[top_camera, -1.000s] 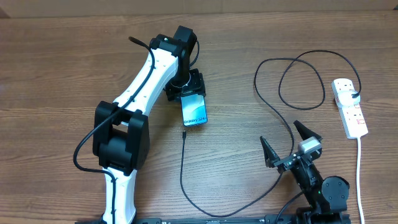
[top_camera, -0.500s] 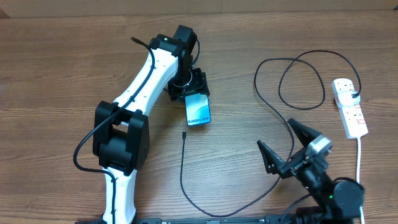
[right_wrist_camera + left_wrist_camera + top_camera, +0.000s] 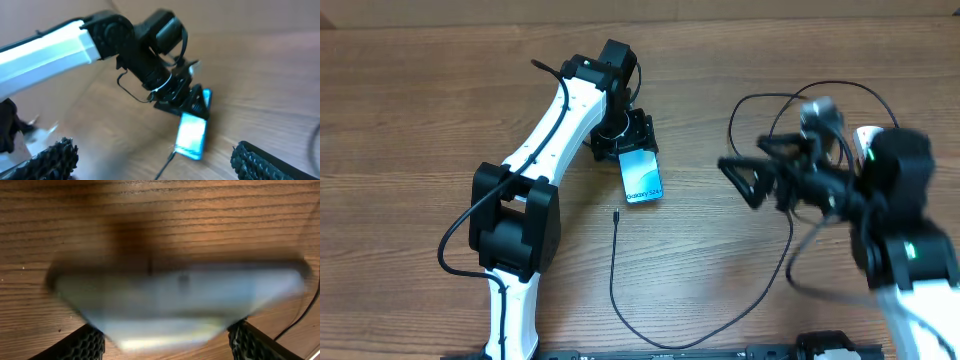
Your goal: Plug charger to phone and switch on socket
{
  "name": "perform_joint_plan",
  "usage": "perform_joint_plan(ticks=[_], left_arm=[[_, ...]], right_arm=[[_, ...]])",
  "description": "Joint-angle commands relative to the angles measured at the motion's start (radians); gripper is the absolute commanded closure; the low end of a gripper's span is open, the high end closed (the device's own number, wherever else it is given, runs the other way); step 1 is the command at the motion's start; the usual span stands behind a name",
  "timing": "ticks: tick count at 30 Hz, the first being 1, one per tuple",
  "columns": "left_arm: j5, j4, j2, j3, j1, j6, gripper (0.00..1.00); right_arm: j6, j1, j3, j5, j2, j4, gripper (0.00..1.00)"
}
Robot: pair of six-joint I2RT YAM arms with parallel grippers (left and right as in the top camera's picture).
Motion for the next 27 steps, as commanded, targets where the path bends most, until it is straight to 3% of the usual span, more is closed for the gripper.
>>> perform_joint_plan(ticks=[1, 8, 13, 17, 21, 27], left_arm=[[0.031, 0.0, -0.001, 0.027, 0.004, 0.037, 0.33], [-0.043, 0.009, 0.0, 0.023, -0.008, 0.031, 0.34], [-0.06, 0.042, 0.0, 0.012, -0.02, 0.018, 0.31], [-0.076, 0.07, 0.0, 0.01, -0.038, -0.036, 0.23], [-0.154, 0.084, 0.0, 0.01, -0.071, -0.1, 0.06], [-0.299, 0.091, 0.005, 0.01, -0.115, -0.179, 0.02]], right_arm=[[-0.003, 0.004, 0.029, -0.129, 0.122, 0.011, 0.0], [-0.011, 0.004, 0.025, -0.134, 0.325, -0.051, 0.0], [-0.011, 0.004, 0.025, 0.003, 0.423, -0.087, 0.0], [-0.011, 0.004, 0.025, 0.127, 0.464, -0.127, 0.0], [-0.011, 0.003, 0.025, 0.303, 0.467, -0.173, 0.0], [-0.011, 0.004, 0.025, 0.383, 0.467, -0.187, 0.0]])
